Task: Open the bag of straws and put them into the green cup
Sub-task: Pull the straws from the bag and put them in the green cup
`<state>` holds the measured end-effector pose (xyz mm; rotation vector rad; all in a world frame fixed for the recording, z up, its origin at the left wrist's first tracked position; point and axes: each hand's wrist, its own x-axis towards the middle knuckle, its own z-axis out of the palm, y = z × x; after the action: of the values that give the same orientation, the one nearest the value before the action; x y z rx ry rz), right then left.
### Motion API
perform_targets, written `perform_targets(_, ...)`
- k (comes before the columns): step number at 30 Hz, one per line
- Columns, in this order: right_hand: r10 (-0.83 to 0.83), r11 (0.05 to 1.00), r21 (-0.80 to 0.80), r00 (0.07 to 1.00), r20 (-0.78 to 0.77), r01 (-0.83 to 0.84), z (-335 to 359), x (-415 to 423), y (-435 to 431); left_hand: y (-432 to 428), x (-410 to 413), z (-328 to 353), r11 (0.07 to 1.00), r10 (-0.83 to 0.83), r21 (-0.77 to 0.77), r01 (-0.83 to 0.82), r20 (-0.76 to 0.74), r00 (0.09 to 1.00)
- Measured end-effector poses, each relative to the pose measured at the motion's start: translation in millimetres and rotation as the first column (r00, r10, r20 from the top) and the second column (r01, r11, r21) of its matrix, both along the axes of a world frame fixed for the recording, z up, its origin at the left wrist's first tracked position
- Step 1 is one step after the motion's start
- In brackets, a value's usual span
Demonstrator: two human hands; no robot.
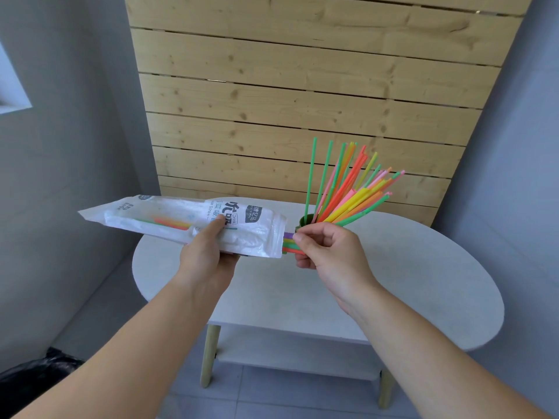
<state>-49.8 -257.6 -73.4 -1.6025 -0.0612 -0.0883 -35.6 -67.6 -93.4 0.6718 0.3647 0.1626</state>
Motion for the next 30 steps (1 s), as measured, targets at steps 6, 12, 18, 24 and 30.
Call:
perform_targets(6, -0.004, 1.000, -0.005, 1.000, 0.027, 0.004, 0, 2, 0, -6, -2, 1, 0.998, -0.067, -0.007, 0.068, 0.018, 0.998)
perform_targets(12, -0.037, 0.998, -0.042, 0.998, 0.042, 0.039, 4, 4, -6, -4, -2, 1, 0.998, -0.058, -0.016, 0.058, -0.002, 0.998)
perform_targets(18, -0.073, 0.996, -0.042, 0.992, 0.106, 0.078, 11, 4, -12, -3, -2, 3, 0.998, -0.060, -0.030, 0.059, -0.007, 0.998)
perform_targets(24, 0.051, 0.900, 0.436, 0.993, -0.107, 0.001, 7, 4, -3, -6, -4, 7, 0.996, -0.068, -0.065, 0.067, -0.015, 0.998)
perform_targets(30, 0.082, 0.811, 0.584, 0.986, -0.146, 0.019, 6, 5, 4, -11, -6, 9, 0.993, -0.091, -0.078, 0.089, -0.022, 0.996)
